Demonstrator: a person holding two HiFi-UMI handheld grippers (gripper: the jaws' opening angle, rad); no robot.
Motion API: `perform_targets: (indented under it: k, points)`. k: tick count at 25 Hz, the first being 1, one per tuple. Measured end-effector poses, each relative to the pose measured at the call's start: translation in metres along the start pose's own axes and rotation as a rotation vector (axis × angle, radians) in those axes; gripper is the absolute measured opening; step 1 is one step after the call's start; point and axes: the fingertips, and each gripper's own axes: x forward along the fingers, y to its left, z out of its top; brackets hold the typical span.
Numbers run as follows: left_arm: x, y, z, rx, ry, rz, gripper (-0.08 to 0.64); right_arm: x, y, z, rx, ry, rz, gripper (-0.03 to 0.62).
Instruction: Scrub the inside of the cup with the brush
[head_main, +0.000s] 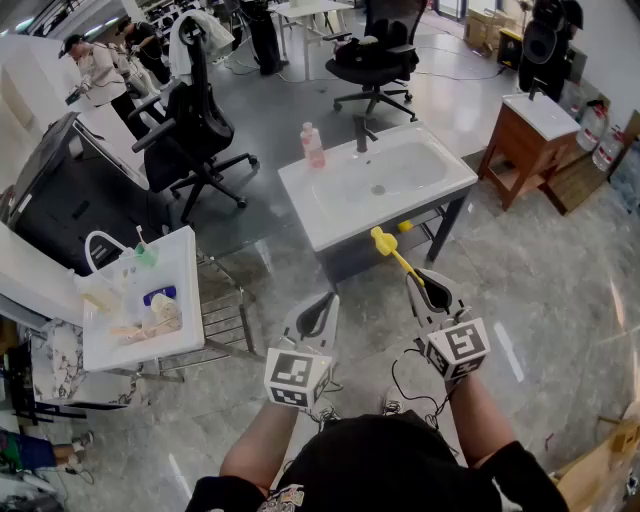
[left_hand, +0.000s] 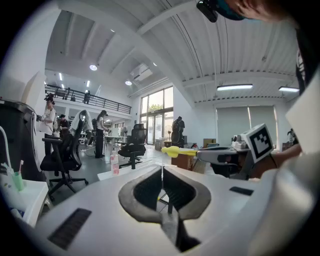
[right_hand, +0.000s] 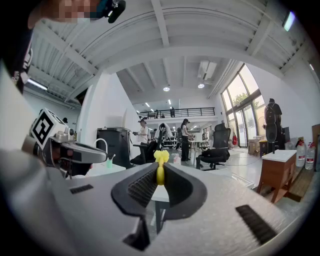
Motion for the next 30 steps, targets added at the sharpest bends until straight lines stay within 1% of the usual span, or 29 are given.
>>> perform_targets:
  k: [4, 8, 16, 27, 28, 29, 30]
  points:
    - [0.000, -0.002, 0.001, -0.001, -0.001, 0.000, 0.008, -0.002, -0.001, 0.001, -0.003, 0.001, -0.001, 0.038]
    - [0.000, -0.006, 0.001, -0.001, -0.004, -0.003, 0.009, -0.006, -0.006, 0.002, 0.015, -0.020, -0.009, 0.038]
    - [0.007, -0.014, -0.005, -0.018, 0.003, 0.021, 0.011, -0.013, -0.020, -0.003, 0.018, -0.020, 0.006, 0.038]
    - [0.032, -0.036, -0.002, -0.022, -0.011, 0.079, 0.016, -0.016, -0.056, 0.000, 0.009, -0.031, 0.063, 0.038]
    - [0.035, -0.038, -0.001, -0.021, -0.013, 0.085, 0.050, -0.016, -0.059, 0.001, 0.010, -0.033, 0.069, 0.038]
    - [0.037, -0.040, 0.000, -0.019, -0.016, 0.090, 0.111, -0.016, -0.063, 0.001, 0.010, -0.036, 0.076, 0.038]
    - [0.040, -0.042, 0.001, -0.018, -0.019, 0.096, 0.152, -0.016, -0.066, 0.002, 0.010, -0.039, 0.082, 0.038]
